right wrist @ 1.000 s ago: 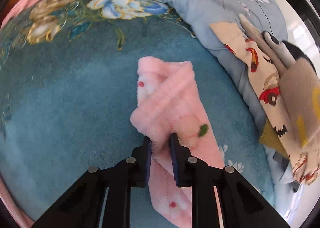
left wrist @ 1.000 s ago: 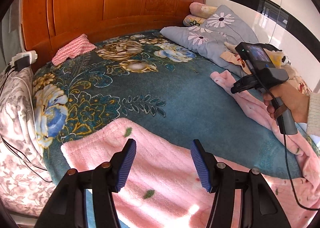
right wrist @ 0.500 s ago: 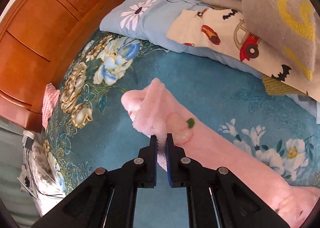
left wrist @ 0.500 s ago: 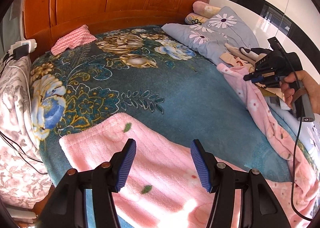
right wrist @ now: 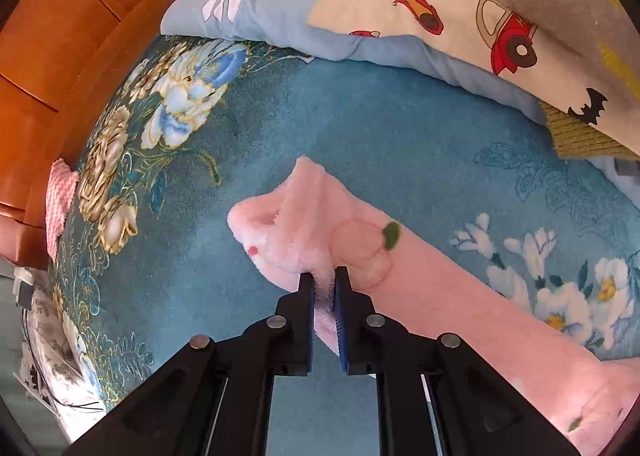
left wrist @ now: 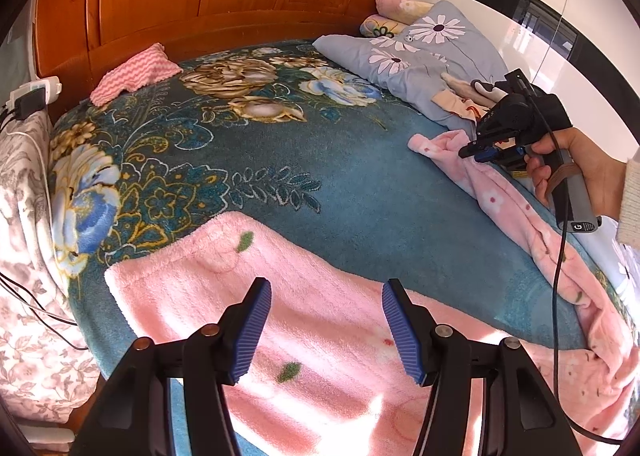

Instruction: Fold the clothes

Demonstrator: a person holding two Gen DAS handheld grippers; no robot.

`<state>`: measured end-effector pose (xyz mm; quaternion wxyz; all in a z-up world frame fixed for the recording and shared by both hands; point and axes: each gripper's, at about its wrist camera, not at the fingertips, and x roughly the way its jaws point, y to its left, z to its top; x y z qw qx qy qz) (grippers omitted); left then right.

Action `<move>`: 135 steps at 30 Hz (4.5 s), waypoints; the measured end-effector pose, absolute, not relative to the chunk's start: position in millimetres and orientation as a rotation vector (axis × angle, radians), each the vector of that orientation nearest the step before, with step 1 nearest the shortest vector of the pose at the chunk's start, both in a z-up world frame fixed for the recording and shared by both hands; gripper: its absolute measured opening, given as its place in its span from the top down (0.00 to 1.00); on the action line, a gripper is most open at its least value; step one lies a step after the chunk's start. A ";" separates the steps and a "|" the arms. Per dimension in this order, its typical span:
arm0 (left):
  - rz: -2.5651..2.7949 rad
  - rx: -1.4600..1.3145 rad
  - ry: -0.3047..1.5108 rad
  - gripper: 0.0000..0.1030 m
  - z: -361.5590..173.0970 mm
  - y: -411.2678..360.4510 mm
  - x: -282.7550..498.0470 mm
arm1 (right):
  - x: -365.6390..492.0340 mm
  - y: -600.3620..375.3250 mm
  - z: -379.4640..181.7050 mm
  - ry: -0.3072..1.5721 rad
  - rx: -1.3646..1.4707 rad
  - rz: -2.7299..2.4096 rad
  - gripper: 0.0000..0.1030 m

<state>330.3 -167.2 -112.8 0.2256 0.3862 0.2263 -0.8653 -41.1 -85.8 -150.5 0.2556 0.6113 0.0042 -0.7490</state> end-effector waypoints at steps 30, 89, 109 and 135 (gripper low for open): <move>-2.297 0.947 0.920 0.40 -91.3 -223.1 365.9 | 97.1 -193.0 -146.4 0.206 1.561 -1.717 0.96; -1.993 1.132 1.179 0.39 -134.7 -271.5 403.2 | 369.8 626.1 -150.3 -1.897 1.419 -2.465 0.43; -1.921 1.079 1.337 0.87 -170.9 -285.0 406.6 | 340.6 605.5 -166.4 -1.966 1.422 -2.373 0.79; -2.052 1.036 1.319 0.90 -67.9 -262.4 403.1 | 380.5 644.4 -45.0 -1.848 1.041 -2.500 0.97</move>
